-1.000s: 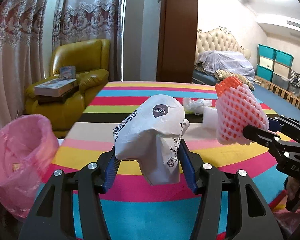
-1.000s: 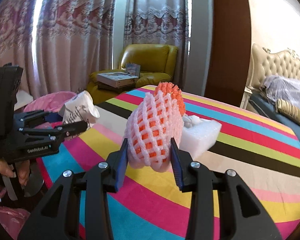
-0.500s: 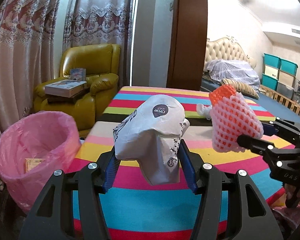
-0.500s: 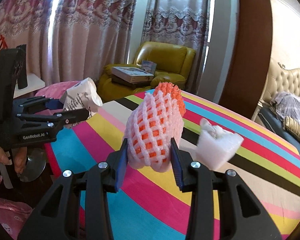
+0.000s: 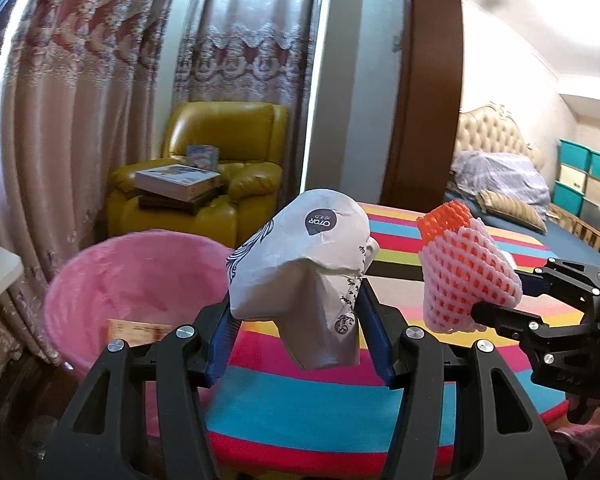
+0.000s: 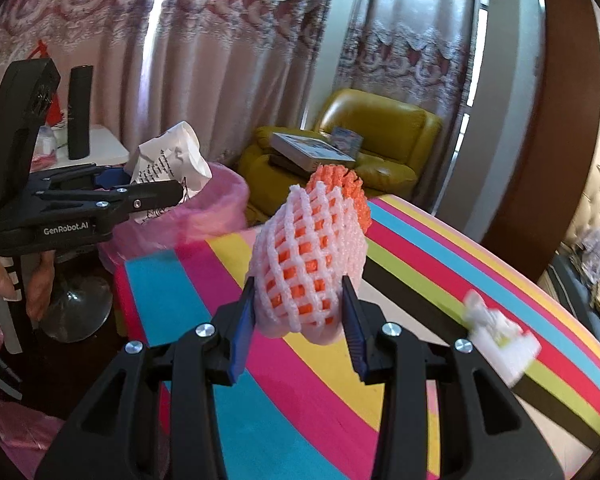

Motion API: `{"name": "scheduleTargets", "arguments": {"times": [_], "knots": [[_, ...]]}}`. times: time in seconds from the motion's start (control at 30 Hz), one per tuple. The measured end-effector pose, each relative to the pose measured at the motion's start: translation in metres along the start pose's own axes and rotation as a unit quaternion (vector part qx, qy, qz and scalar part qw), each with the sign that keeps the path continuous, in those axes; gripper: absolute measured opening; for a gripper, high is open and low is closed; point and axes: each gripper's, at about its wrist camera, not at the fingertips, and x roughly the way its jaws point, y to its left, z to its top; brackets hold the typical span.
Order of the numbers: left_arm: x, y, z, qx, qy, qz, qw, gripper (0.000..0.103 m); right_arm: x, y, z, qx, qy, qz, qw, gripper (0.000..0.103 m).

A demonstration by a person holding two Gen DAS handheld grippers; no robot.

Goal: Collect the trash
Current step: 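Carry foam net and white bag over the wastebasket and open both tools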

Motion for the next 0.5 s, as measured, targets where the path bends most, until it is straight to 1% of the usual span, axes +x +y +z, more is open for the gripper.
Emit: {"name": "scheduleTargets", "arguments": {"times": [0.23,0.3,0.4,0.5], "knots": [[-0.006,0.049,0.007,-0.031,-0.004,0.046,0.9985,0.053,0.029,0.025,0.045,-0.026,-0.017,0.038,0.999,0.039],[-0.004,0.064,0.009,-0.039,0.002,0.057,0.9976,0.053,0.038,0.031,0.057,-0.031,-0.019,0.049,0.998,0.039],[0.001,0.085,0.011,-0.053,0.009,0.068,0.9962,0.053,0.056,0.042,0.077,-0.038,-0.022,0.071,0.997,0.04],[0.007,0.107,0.014,-0.076,0.015,0.077,0.9941,0.053,0.073,0.052,0.092,-0.046,-0.019,0.084,0.995,0.041]]}}
